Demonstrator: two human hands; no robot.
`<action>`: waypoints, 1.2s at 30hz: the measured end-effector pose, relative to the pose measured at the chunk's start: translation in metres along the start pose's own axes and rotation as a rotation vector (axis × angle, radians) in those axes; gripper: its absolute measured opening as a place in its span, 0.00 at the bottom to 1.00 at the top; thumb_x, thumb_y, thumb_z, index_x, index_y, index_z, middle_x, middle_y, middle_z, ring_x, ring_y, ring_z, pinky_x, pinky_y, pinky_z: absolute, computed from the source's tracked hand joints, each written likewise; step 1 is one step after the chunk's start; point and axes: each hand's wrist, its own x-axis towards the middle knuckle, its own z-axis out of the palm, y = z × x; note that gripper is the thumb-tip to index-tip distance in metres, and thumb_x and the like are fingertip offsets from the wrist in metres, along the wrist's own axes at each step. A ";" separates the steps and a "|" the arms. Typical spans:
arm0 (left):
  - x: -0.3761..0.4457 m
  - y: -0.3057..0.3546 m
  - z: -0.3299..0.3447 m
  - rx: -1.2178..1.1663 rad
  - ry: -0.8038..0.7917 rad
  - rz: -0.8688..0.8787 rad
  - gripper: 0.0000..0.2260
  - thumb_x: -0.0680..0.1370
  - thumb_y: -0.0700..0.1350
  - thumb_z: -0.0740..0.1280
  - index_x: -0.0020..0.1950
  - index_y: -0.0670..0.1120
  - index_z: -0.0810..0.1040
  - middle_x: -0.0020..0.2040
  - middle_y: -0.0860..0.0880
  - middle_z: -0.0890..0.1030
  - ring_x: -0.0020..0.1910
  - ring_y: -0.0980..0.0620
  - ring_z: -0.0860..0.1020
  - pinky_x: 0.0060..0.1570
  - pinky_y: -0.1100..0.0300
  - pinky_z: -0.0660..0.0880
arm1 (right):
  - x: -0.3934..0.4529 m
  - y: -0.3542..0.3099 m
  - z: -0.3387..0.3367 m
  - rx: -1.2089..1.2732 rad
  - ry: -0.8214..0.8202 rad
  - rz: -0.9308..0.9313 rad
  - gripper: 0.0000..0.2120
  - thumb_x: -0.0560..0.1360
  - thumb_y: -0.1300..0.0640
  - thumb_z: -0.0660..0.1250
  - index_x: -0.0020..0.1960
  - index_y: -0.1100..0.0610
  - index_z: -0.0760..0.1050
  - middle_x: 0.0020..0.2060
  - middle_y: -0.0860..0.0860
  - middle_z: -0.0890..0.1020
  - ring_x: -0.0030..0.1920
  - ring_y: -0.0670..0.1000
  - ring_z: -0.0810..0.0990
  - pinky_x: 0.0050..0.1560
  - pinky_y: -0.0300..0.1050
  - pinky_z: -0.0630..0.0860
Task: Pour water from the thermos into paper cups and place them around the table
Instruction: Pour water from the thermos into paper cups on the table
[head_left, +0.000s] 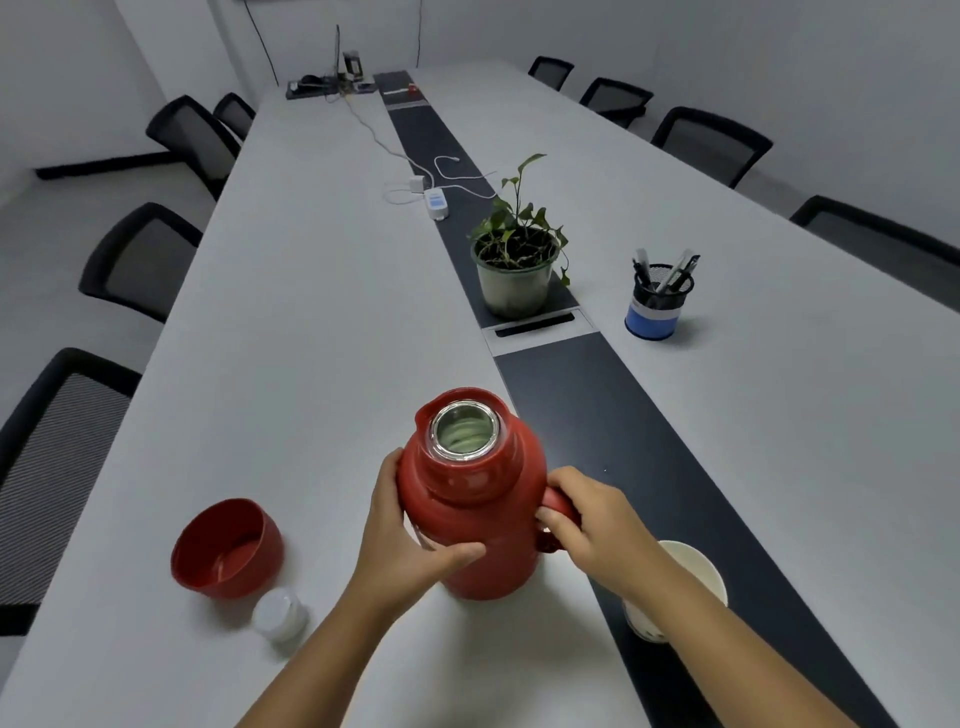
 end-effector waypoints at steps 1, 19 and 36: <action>0.005 -0.003 0.000 0.004 -0.003 -0.006 0.38 0.48 0.53 0.75 0.55 0.66 0.64 0.56 0.63 0.72 0.54 0.70 0.73 0.49 0.75 0.70 | 0.007 0.003 0.001 0.003 -0.008 0.005 0.08 0.74 0.60 0.63 0.49 0.65 0.72 0.42 0.59 0.79 0.43 0.59 0.75 0.45 0.49 0.70; -0.016 -0.010 0.018 0.515 0.198 0.103 0.39 0.63 0.48 0.77 0.68 0.41 0.63 0.62 0.56 0.68 0.63 0.59 0.65 0.62 0.73 0.58 | -0.011 0.047 -0.028 -0.060 -0.072 0.010 0.18 0.74 0.52 0.63 0.63 0.53 0.70 0.57 0.41 0.71 0.61 0.41 0.67 0.57 0.27 0.57; -0.082 -0.007 0.132 0.213 -0.457 -0.170 0.30 0.64 0.51 0.71 0.61 0.65 0.62 0.63 0.59 0.70 0.61 0.60 0.69 0.57 0.68 0.68 | -0.132 0.082 -0.022 -0.032 0.033 0.222 0.09 0.70 0.57 0.70 0.47 0.45 0.76 0.51 0.33 0.71 0.57 0.40 0.72 0.51 0.22 0.64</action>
